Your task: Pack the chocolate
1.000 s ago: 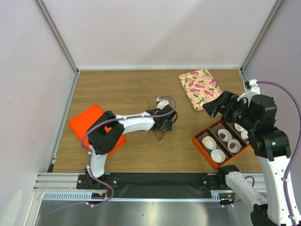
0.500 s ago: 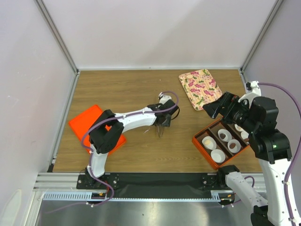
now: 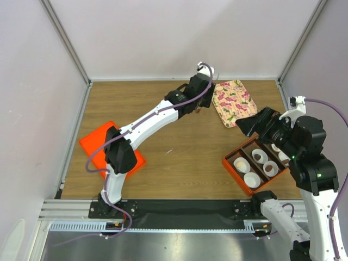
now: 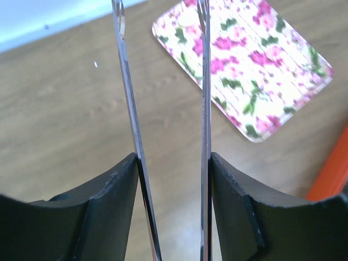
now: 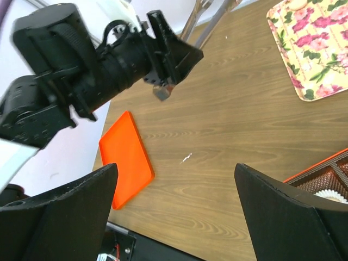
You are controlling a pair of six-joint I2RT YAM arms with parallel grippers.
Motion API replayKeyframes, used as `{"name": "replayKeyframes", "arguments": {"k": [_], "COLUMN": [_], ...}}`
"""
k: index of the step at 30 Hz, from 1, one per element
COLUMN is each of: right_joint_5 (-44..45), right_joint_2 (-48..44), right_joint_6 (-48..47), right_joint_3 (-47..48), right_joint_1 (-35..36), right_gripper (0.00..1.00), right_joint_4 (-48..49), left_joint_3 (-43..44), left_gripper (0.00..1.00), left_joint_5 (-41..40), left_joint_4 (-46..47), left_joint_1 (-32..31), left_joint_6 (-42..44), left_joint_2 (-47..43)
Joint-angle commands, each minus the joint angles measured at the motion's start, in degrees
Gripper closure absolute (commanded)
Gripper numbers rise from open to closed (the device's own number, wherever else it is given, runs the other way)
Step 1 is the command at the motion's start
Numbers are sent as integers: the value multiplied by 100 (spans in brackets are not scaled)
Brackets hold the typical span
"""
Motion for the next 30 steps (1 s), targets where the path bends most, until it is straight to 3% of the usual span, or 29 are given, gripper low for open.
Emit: {"name": "replayKeyframes", "arguments": {"k": [1, 20, 30], "right_joint_5": [156, 806, 929], "right_joint_2": [-71, -493, -520], "right_joint_6": [108, 249, 284], "right_joint_3": [193, 290, 228], "right_joint_1": [11, 20, 20], "right_gripper": [4, 5, 5], "right_joint_4": [330, 330, 374], "left_joint_3": [258, 1269, 1331], "left_gripper": [42, 39, 38], "left_joint_5": [347, 1515, 1674], "left_joint_4": [376, 1643, 1801], "left_joint_1": [206, 619, 839], "left_joint_6": [560, 1227, 1448], "left_joint_2": [416, 2085, 2333]}}
